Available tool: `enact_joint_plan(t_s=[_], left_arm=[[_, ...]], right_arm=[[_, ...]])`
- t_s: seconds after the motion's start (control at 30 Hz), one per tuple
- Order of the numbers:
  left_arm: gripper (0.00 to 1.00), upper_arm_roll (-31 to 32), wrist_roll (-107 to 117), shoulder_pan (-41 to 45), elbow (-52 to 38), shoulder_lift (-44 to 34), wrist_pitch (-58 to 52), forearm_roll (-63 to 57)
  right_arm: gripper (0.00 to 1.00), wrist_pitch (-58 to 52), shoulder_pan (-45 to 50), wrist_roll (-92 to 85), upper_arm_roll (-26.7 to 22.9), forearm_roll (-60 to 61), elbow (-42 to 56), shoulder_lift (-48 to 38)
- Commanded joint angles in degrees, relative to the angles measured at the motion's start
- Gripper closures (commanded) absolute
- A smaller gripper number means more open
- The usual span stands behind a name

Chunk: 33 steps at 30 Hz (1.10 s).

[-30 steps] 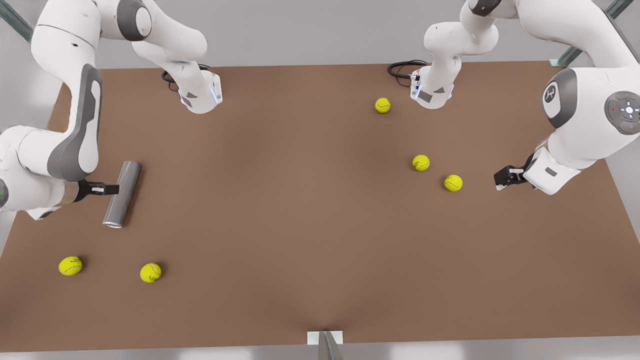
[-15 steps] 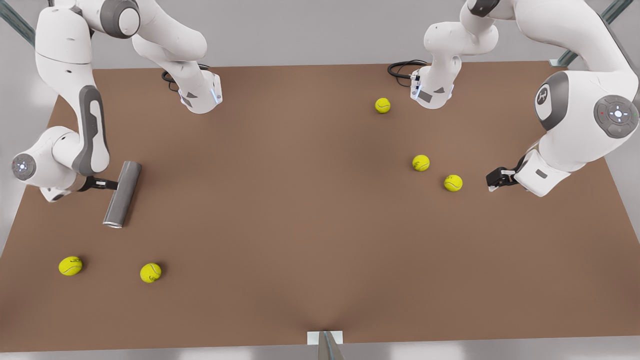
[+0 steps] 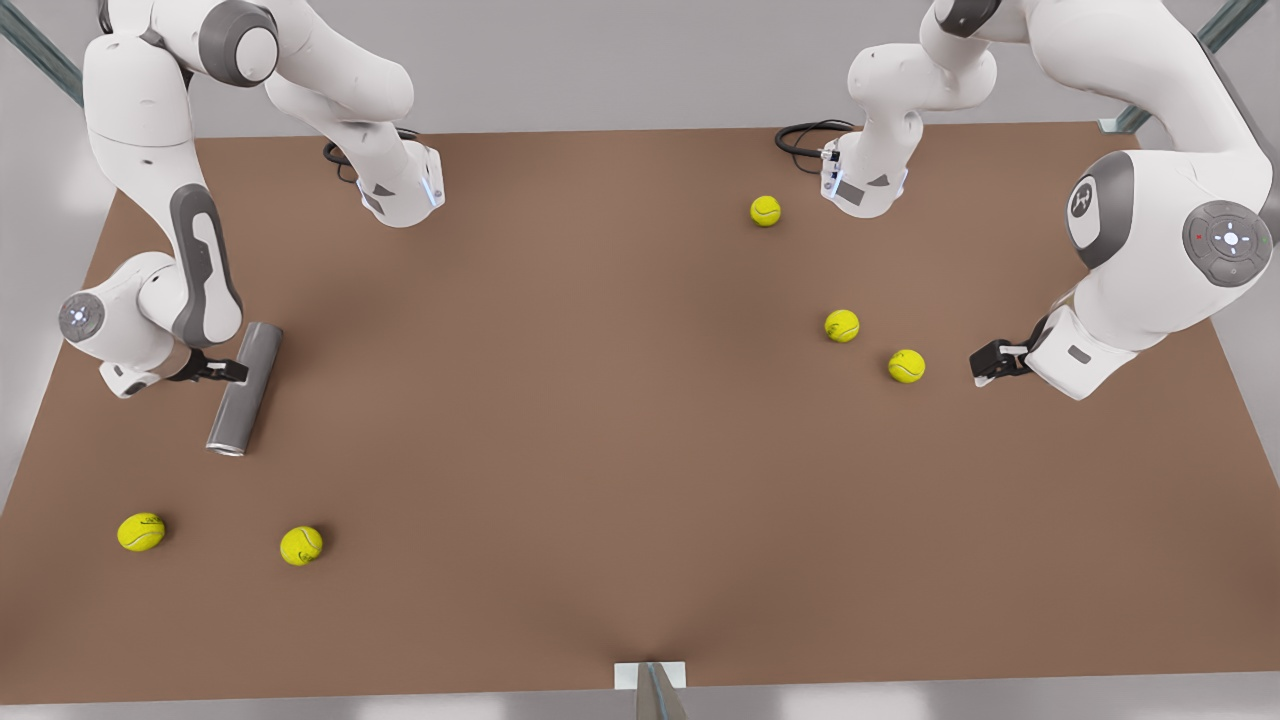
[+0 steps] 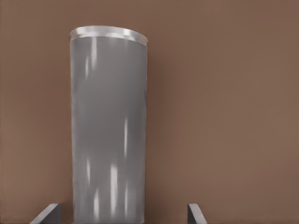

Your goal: Put the tennis tube upright

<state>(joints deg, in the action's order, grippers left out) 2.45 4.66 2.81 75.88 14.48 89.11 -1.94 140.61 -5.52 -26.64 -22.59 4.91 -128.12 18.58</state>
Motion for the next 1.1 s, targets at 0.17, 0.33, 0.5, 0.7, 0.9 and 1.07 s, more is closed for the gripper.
enact_joint_plan(t_s=[0.17, 0.33, 0.5, 0.7, 0.9, 1.07], left_arm=[[0.0, 0.01, 0.35, 0.0, -0.03, 0.2, 0.19, -0.08], [0.0, -0.43, 0.53, 0.0, -0.2, 0.11, -0.08, -0.25], [0.0, -0.43, 0.53, 0.0, -0.12, 0.28, -0.08, -0.17], [0.0, -0.43, 0.44, 0.0, -0.12, 0.28, -0.08, -0.17], [0.0, -0.43, 0.53, 0.0, -0.2, 0.2, -0.08, -0.17], [0.0, -0.43, 0.53, 0.08, -0.12, 0.2, -0.08, -0.17]], right_arm=[[0.0, -2.36, 0.24, -6.67, 0.26, 0.81, 0.5, 2.6], [0.0, -1.83, 0.24, -7.38, 0.26, 0.81, 0.68, 5.5], [0.0, -0.51, 0.86, -7.38, 0.35, 0.72, 2.79, 8.76], [0.0, -1.13, 0.95, -7.29, 0.97, 0.81, 2.7, 8.93], [0.0, -1.39, 0.95, -7.29, 1.14, 0.81, 2.79, 9.55], [0.13, -1.48, 0.95, -7.29, 1.4, 0.81, 2.87, 9.81]])
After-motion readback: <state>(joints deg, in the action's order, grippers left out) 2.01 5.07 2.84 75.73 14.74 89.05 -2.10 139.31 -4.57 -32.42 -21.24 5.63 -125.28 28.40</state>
